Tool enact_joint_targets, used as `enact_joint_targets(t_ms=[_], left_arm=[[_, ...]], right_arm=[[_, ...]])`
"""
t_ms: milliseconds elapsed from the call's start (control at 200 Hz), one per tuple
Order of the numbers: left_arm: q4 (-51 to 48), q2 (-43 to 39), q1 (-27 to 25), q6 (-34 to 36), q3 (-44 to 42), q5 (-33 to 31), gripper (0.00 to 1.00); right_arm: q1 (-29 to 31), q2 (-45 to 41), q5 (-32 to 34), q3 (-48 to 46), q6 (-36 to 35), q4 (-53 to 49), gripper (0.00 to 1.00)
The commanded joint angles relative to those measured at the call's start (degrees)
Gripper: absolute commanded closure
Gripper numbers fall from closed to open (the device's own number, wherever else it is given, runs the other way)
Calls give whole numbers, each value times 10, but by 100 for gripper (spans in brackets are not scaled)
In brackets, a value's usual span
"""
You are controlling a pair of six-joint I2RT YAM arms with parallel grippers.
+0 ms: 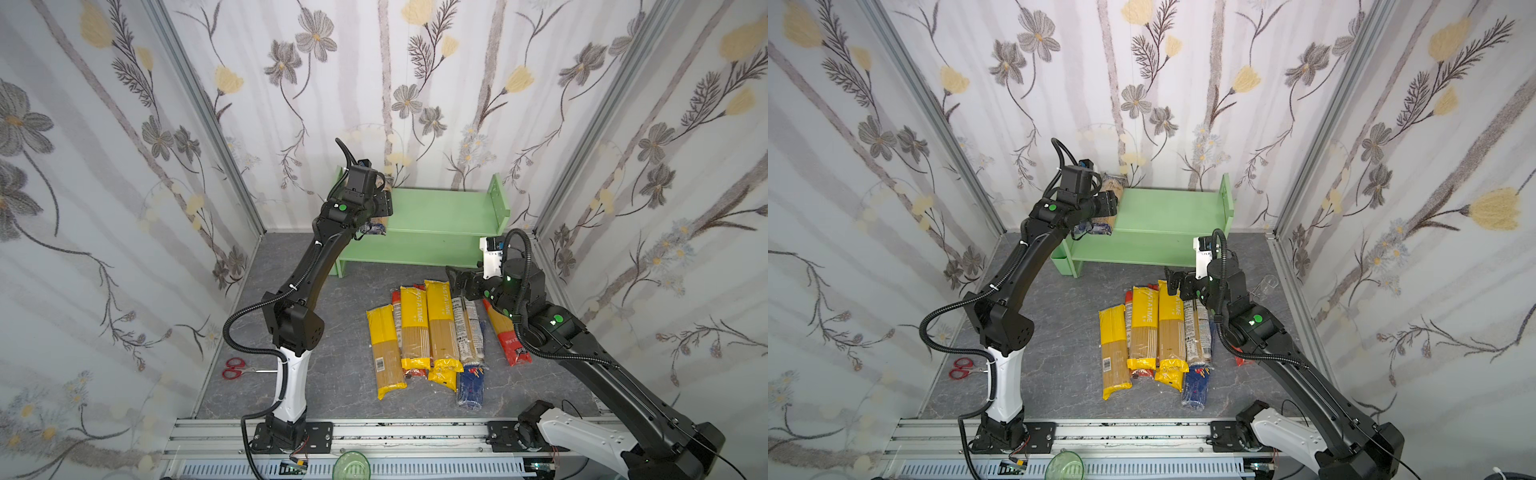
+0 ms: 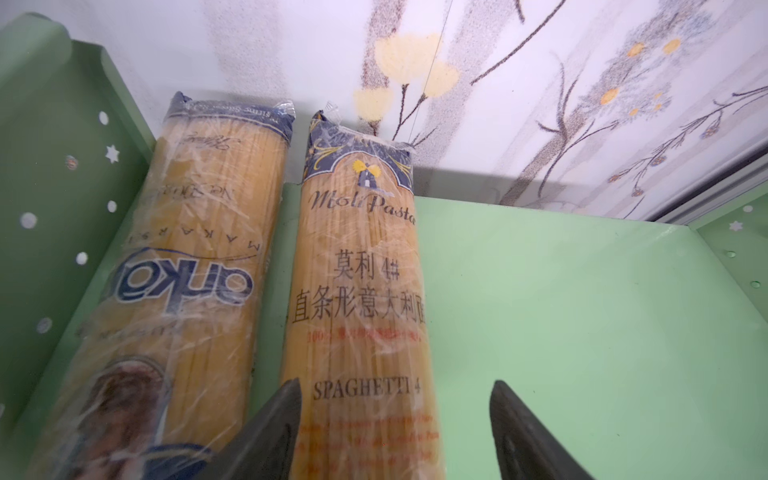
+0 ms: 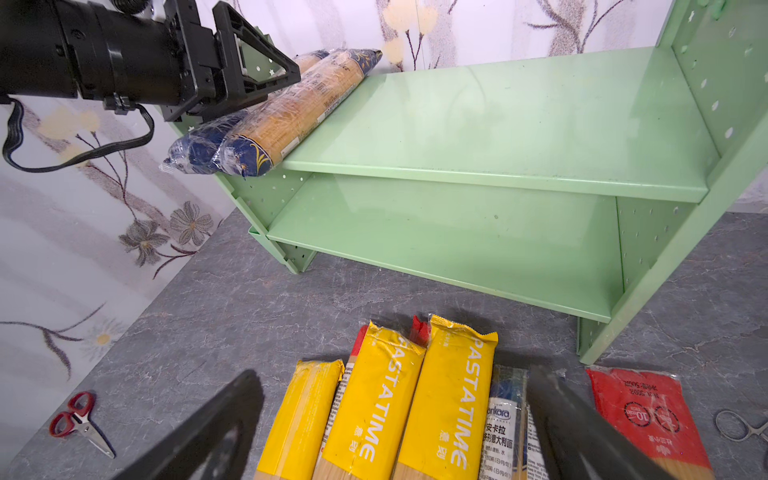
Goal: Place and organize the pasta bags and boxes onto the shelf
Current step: 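Open the left gripper and draw it back toward the packs, then lower the left gripper onto the nearest yellow PASTATIME pack and grasp it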
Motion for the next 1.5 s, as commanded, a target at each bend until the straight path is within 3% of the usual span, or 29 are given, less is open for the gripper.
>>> enact_joint_targets(t_ms=[0, 275, 410, 615, 814, 1034, 1269, 1494], left_arm=[[24, -20, -4, -17, -10, 13, 19], [25, -103, -55, 1, -93, -34, 0], [33, -163, -95, 10, -171, -65, 0], [104, -295, -144, -27, -395, -89, 0], [182, -440, -154, -105, -642, -84, 0], [193, -563, -184, -180, -819, -82, 0], [211, -600, -237, -266, -960, -81, 0], [227, -588, -269, -301, -1012, -76, 0]], right_arm=[[0, -8, 12, -1, 5, -3, 0], [2, -35, 16, -19, 14, -20, 0], [9, -56, 17, -39, 26, -21, 0], [43, -81, 44, -67, 42, -40, 0], [76, -110, 70, -88, 63, -54, 0], [118, -122, 131, -99, 83, -81, 0], [136, -127, 139, -123, 106, -67, 0], [160, -123, 142, -143, 112, -51, 0]])
